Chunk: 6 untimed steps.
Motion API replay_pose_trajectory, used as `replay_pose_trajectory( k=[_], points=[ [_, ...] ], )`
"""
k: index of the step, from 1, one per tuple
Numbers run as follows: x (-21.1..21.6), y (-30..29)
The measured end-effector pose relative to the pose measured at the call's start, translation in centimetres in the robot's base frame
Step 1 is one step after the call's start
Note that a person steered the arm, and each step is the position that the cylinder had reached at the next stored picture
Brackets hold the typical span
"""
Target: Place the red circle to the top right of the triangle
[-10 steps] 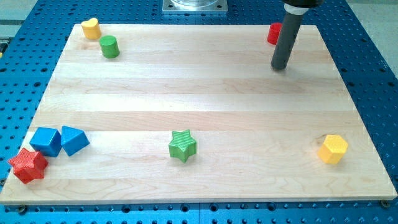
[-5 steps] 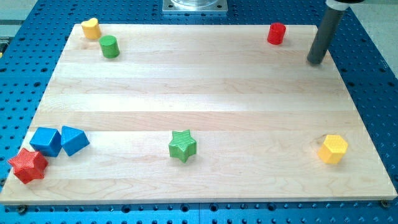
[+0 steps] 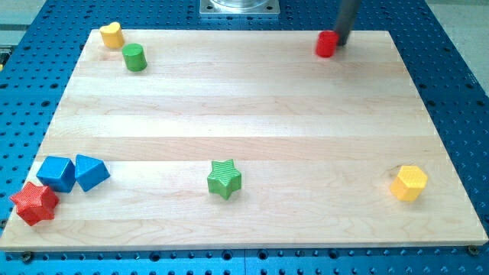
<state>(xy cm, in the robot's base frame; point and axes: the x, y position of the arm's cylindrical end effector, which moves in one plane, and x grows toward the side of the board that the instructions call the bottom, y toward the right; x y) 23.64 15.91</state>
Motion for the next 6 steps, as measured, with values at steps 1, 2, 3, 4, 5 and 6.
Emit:
replay_pose_trajectory(
  k=[1, 2, 3, 4, 5, 6],
  points=[
    [6.6, -9.1],
    [9.2, -18.0],
    [13.7, -27.3],
    [14.5, -29.2],
    [13.3, -25.2],
    [12.2, -23.6]
  ],
)
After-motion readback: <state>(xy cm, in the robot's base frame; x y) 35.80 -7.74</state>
